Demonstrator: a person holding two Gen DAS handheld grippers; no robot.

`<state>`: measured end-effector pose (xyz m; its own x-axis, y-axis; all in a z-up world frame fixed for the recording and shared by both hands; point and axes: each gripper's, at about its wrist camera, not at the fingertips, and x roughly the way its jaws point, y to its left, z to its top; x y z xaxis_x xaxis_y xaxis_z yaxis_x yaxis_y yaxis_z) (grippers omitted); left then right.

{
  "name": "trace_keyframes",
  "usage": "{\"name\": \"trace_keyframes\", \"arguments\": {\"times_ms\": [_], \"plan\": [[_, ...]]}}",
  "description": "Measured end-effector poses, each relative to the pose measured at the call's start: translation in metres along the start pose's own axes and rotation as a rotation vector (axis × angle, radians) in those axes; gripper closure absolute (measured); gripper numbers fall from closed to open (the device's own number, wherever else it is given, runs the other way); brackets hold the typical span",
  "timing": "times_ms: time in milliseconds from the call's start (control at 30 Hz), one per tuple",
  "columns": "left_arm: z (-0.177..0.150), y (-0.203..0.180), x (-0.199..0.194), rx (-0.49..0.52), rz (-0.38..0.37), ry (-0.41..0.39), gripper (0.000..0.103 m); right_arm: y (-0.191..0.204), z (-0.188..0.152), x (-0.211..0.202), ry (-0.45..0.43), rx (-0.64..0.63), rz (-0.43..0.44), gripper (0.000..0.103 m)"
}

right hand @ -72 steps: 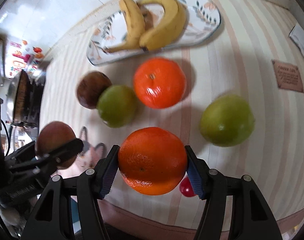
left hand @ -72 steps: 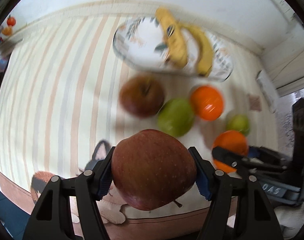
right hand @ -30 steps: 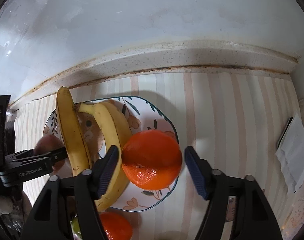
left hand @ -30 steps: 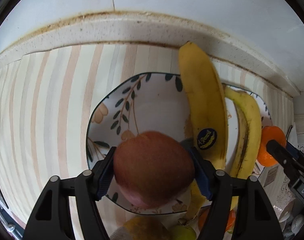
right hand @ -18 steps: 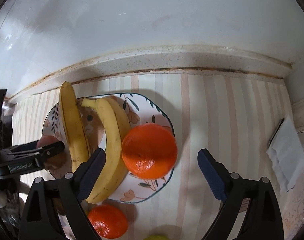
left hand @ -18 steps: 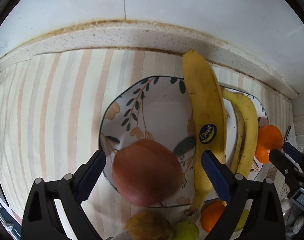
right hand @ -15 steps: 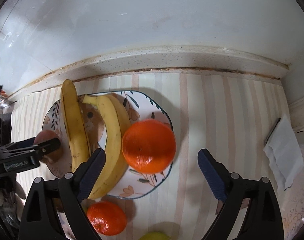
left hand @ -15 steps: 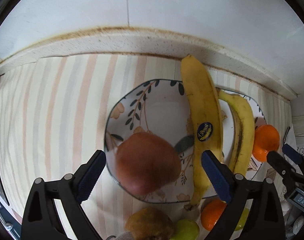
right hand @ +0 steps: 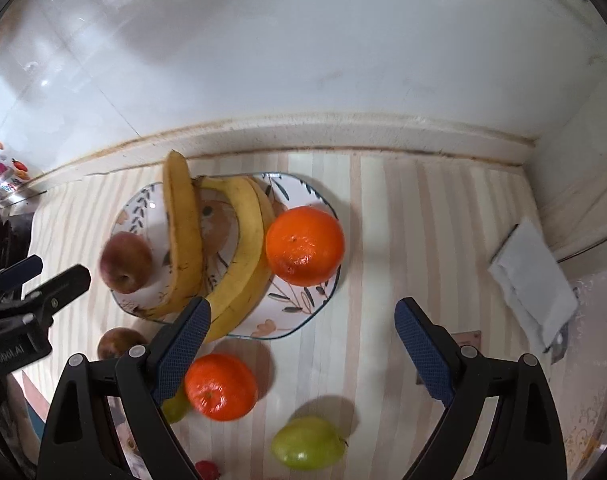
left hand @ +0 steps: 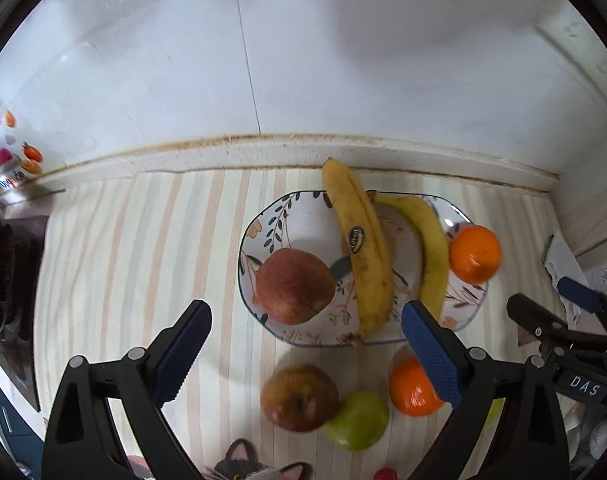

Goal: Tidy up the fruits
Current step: 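Withdraw both grippers and move them toward the green apples, then grasp a green apple with the left gripper while the right grasps another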

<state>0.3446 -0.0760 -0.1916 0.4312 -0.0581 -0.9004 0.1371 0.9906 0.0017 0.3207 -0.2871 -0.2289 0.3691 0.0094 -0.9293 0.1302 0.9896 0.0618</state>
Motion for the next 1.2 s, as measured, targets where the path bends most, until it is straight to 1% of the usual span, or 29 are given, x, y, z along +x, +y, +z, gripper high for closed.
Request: {"name": "trace_keyframes", "arguments": {"times_ms": [167, 300, 467, 567, 667, 767, 800, 833, 867, 900, 933, 1000, 1100, 1133, 1167, 1200], "plan": [[-0.019, -0.003, -0.033, 0.002, 0.001, -0.066, 0.006, 0.002, -0.015, -0.043, -0.087, 0.001, 0.004, 0.008], [-0.034, -0.007, -0.053, 0.001, 0.004, -0.112, 0.006, 0.003, -0.025, -0.069, -0.131, 0.009, 0.021, 0.008], [-0.044, -0.005, -0.073, -0.011, -0.003, -0.144, 0.006, 0.002, -0.04, -0.092, -0.141, 0.038, 0.079, 0.008], [-0.054, -0.001, -0.076, -0.014, 0.025, -0.149, 0.006, -0.003, -0.052, -0.088, -0.109, 0.069, 0.111, 0.008], [-0.064, 0.002, -0.064, -0.019, 0.037, -0.101, 0.006, -0.013, -0.064, -0.063, -0.035, 0.092, 0.12, 0.008], [-0.076, 0.002, -0.039, -0.012, 0.025, -0.025, 0.006, -0.025, -0.08, -0.031, 0.052, 0.129, 0.151, 0.008], [-0.081, -0.001, -0.026, -0.004, 0.007, 0.018, 0.006, -0.029, -0.085, -0.019, 0.077, 0.142, 0.164, 0.011], [-0.084, -0.003, -0.017, 0.003, -0.01, 0.051, 0.006, -0.032, -0.091, -0.008, 0.102, 0.153, 0.174, 0.017], [-0.087, -0.008, -0.005, 0.015, -0.034, 0.091, 0.006, -0.035, -0.097, 0.006, 0.136, 0.164, 0.176, 0.021], [-0.089, -0.011, 0.002, 0.022, -0.045, 0.112, 0.006, -0.037, -0.102, 0.019, 0.173, 0.174, 0.179, 0.027], [-0.091, -0.016, 0.012, 0.029, -0.056, 0.141, 0.006, -0.039, -0.107, 0.028, 0.195, 0.186, 0.18, 0.027], [-0.093, -0.028, 0.03, 0.053, -0.077, 0.191, 0.006, -0.041, -0.113, 0.041, 0.221, 0.189, 0.166, 0.027], [-0.095, -0.043, 0.052, 0.082, -0.093, 0.248, 0.006, -0.043, -0.121, 0.056, 0.236, 0.2, 0.165, 0.027], [-0.095, -0.049, 0.059, 0.094, -0.089, 0.26, 0.006, -0.043, -0.122, 0.059, 0.242, 0.202, 0.161, 0.027], [-0.095, -0.054, 0.06, 0.114, -0.063, 0.244, 0.006, -0.044, -0.122, 0.064, 0.249, 0.207, 0.162, 0.027], [-0.094, -0.063, 0.061, 0.149, -0.074, 0.234, 0.008, -0.045, -0.122, 0.068, 0.255, 0.217, 0.171, 0.028]]}}
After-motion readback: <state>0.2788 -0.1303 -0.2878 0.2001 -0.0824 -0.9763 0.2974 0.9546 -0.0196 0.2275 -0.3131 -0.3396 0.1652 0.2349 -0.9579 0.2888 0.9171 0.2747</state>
